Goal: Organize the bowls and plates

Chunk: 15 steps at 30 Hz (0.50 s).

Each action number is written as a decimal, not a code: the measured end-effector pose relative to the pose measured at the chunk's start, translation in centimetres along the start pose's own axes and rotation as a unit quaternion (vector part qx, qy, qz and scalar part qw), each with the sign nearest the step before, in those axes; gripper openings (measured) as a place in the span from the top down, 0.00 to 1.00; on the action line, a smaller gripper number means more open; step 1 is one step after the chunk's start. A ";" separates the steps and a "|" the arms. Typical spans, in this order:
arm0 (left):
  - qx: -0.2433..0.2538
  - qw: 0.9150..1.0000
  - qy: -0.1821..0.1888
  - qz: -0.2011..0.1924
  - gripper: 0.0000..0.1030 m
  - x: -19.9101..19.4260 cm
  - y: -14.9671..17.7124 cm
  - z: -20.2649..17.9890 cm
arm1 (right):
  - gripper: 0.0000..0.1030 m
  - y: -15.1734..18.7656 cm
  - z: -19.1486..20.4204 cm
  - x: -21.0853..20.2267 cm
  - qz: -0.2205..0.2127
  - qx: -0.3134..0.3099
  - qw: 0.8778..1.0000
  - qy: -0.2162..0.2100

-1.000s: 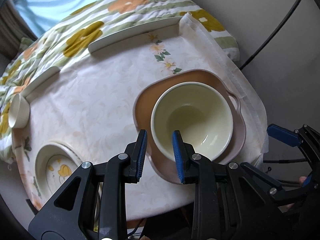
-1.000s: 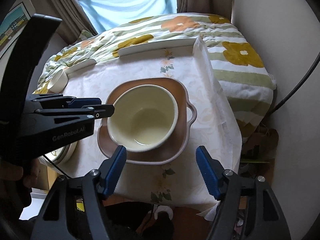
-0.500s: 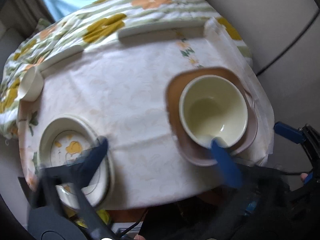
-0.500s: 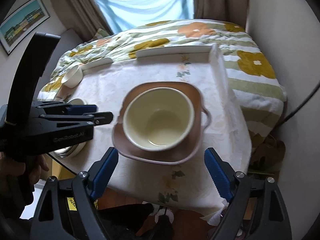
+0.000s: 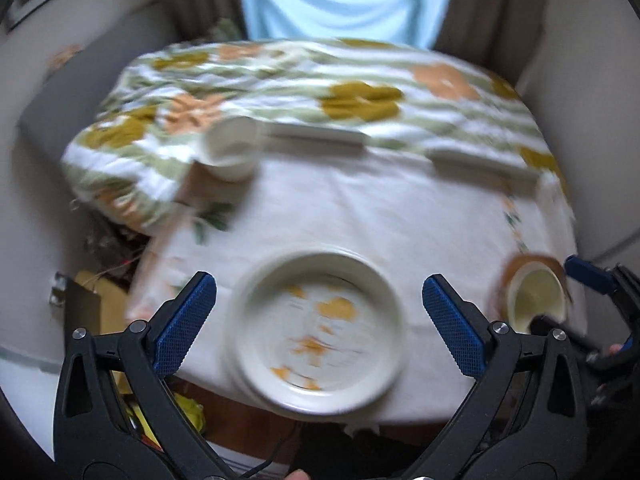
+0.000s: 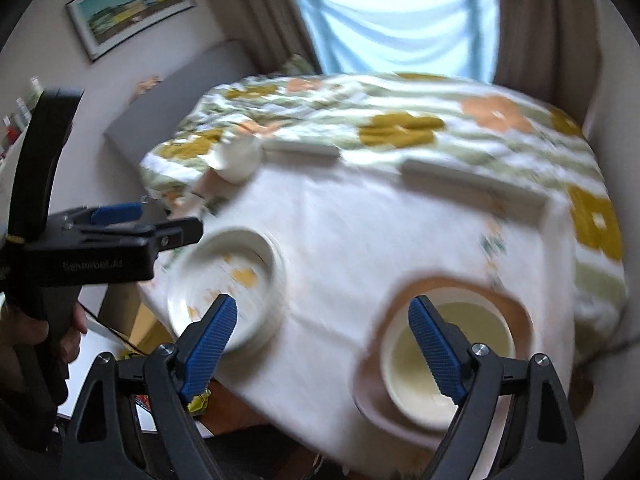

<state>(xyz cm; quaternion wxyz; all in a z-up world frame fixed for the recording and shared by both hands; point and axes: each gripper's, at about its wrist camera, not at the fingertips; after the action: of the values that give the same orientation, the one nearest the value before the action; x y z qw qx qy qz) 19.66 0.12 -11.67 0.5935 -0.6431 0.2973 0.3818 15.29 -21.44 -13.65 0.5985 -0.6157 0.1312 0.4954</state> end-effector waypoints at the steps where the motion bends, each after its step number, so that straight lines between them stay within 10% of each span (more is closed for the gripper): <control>1: -0.014 1.000 -0.003 -0.005 0.00 -0.1 -0.4 1.2 | 0.17 -1.1 0.6 0.4 -0.003 -0.008 1.000 -0.004; 15: -0.217 0.975 0.039 0.003 0.01 8.2 -6.5 15.7 | 0.17 -17.1 4.9 14.0 0.048 -0.019 0.996 -0.068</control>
<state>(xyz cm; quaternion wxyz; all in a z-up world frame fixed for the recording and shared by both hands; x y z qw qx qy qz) 27.28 17.02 -15.12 0.4263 -0.7700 0.2324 0.4140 32.63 -6.92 -13.07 0.5696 -0.5852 0.1104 0.5666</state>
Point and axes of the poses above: each gripper's, at about its wrist camera, not at the fingertips, and x roughly the way its jaws point, z to its left, y to its underside, and after that the axes turned 2 degrees about -x, right-handed
